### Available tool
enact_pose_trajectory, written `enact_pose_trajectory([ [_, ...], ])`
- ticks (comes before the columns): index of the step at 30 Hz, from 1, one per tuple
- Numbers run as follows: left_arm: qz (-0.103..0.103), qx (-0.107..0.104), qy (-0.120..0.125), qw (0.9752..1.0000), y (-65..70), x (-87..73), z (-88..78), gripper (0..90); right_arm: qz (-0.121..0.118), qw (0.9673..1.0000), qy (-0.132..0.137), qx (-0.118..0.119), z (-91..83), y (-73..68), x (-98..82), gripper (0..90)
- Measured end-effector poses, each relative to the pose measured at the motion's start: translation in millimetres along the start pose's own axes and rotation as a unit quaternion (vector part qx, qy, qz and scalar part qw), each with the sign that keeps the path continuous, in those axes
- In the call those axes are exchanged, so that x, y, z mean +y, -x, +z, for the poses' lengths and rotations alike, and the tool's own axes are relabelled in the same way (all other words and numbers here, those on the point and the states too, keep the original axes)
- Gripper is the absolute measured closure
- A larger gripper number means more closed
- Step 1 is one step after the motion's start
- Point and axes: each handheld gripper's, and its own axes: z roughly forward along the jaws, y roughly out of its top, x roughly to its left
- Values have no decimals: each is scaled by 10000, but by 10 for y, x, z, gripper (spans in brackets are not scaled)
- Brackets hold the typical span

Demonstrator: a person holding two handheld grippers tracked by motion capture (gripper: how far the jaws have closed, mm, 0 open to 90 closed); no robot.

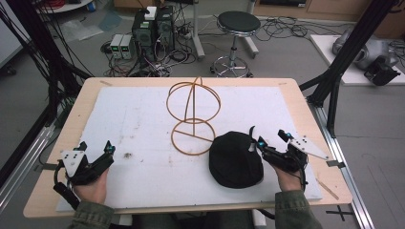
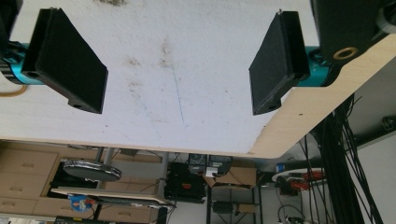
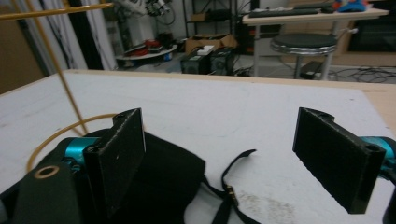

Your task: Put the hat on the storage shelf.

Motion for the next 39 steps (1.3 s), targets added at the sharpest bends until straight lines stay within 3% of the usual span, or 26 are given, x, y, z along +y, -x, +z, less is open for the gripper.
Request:
enact_pose_trajectory([
  [9,29,-58,15,10000,5,-2,3,197,-86,9986,-379,359,37,-161,29,161],
  [20,18,-58,20,10000,0,-1,2,197,-243,9951,-768,571,33,-309,40,160],
  [29,14,-34,12,10000,-10,-5,6,197,-605,9880,-1266,649,46,-468,-6,173],
  [34,11,-27,11,10000,-22,-5,4,196,-590,9845,-1457,783,88,-510,-82,185],
  [39,17,-36,-8,10000,-21,-5,5,197,-610,9823,-1625,700,93,-545,-107,208],
])
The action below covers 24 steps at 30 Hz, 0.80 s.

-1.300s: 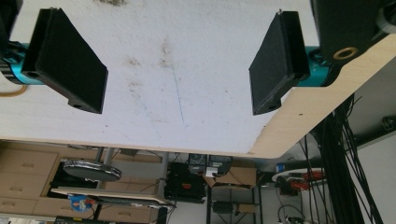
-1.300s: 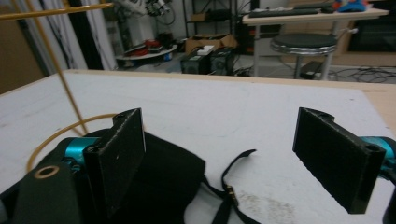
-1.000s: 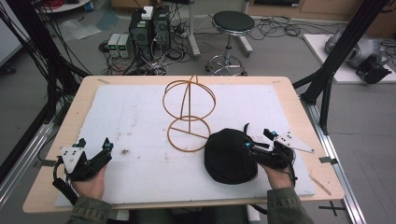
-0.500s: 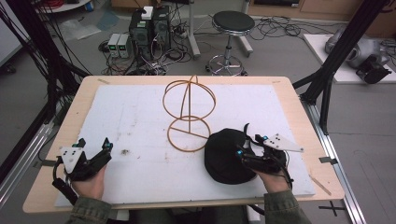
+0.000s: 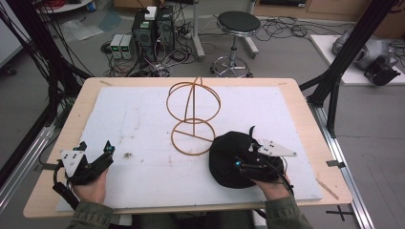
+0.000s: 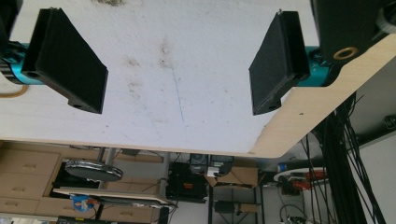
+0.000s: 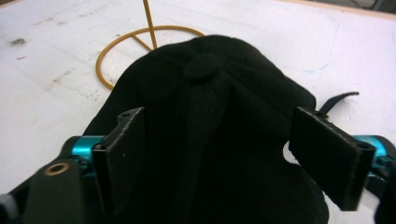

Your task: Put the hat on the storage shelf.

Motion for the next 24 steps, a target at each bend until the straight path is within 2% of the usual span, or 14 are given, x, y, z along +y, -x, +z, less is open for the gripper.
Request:
enact_pose_trajectory([
  [4,-4,-4,0,10000,-1,0,-1,197,144,9996,-208,98,2,-6,-1,295],
  [9,-8,-3,-3,10000,-2,-1,1,197,265,9988,-335,251,-30,19,10,480],
  [13,-23,-28,11,10000,-5,-4,7,197,442,9957,-601,548,-12,79,8,561],
  [16,-22,-29,14,10000,-6,-4,5,197,400,9951,-612,665,11,86,-8,711],
  [20,-16,-42,4,10000,-1,-4,6,197,377,9965,-518,528,-11,82,4,860],
  [22,-11,-50,2,10000,-1,-5,8,197,527,9955,-545,565,-24,111,7,869],
  [24,-14,-52,4,10000,-1,-5,8,197,562,9953,-537,581,-26,130,3,871],
])
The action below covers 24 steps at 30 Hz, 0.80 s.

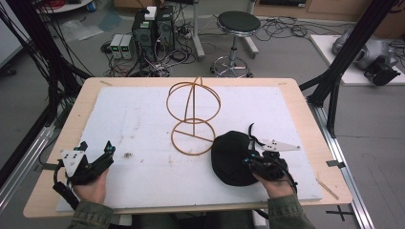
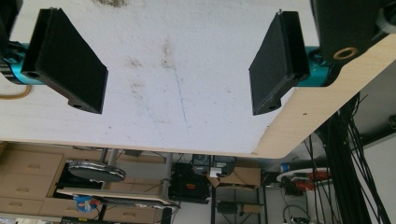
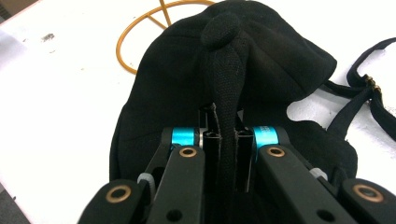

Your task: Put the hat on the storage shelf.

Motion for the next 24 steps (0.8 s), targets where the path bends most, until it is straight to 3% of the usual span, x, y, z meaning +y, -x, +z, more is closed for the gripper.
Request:
enact_pose_trajectory([
  [13,15,9,23,10000,5,0,-3,198,-113,9998,134,-24,-2,18,11,870],
  [19,0,-3,42,10000,4,-1,5,197,-194,9977,639,-131,-28,64,35,869],
  [24,14,-7,24,10000,6,-1,4,197,-183,9963,831,-138,6,135,93,869],
])
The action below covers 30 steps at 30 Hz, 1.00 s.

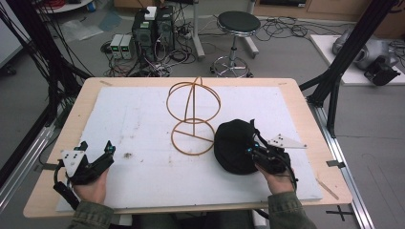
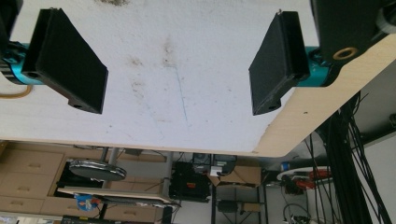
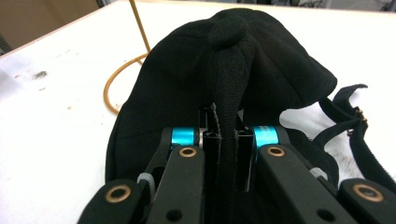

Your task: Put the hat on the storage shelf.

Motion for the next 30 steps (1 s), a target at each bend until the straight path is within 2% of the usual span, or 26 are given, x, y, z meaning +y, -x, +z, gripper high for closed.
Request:
enact_pose_trajectory([
  [6,7,4,-10,10000,8,-1,3,197,-81,9999,101,-15,43,68,47,869],
  [13,12,-14,0,10000,15,-2,4,197,52,9996,288,17,12,120,66,868],
  [20,-27,-14,45,10000,19,7,-10,199,36,9978,665,-54,-59,138,140,868],
  [25,-79,-6,49,10000,15,11,-18,199,72,9956,920,-139,-105,176,254,868],
  [28,-42,-5,47,10000,22,7,-17,201,-25,9938,1106,-126,-150,196,347,868],
  [30,-28,3,64,10000,30,4,-15,202,-46,9938,1105,-108,-170,209,422,868],
])
